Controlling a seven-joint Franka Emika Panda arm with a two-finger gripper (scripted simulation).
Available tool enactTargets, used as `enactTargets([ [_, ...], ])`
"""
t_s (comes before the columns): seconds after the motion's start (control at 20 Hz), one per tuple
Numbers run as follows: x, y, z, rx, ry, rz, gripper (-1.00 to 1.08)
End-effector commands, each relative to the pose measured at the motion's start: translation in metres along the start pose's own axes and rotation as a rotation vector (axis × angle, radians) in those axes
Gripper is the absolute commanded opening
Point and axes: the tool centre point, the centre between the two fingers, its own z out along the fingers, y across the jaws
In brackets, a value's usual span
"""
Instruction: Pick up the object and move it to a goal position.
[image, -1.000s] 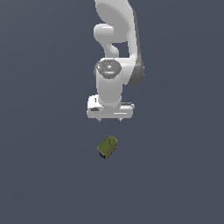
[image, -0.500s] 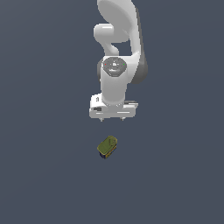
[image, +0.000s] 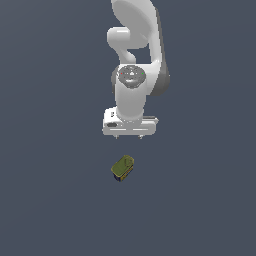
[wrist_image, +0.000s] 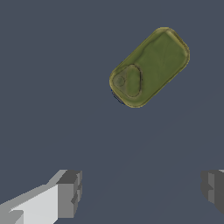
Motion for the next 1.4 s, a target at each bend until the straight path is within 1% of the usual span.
enactTargets([
  [0.0,0.003,0.001,0.001,0.001,0.001,0.025,1.00],
  [0.4,0.023,0.006,0.007,0.010,0.010,0.175,1.00],
  [1.05,0.069,0.018,0.026,0.030,0.031,0.559,1.00],
  [1.35,0.085,0.023,0.034,0.037,0.040,0.697,1.00],
])
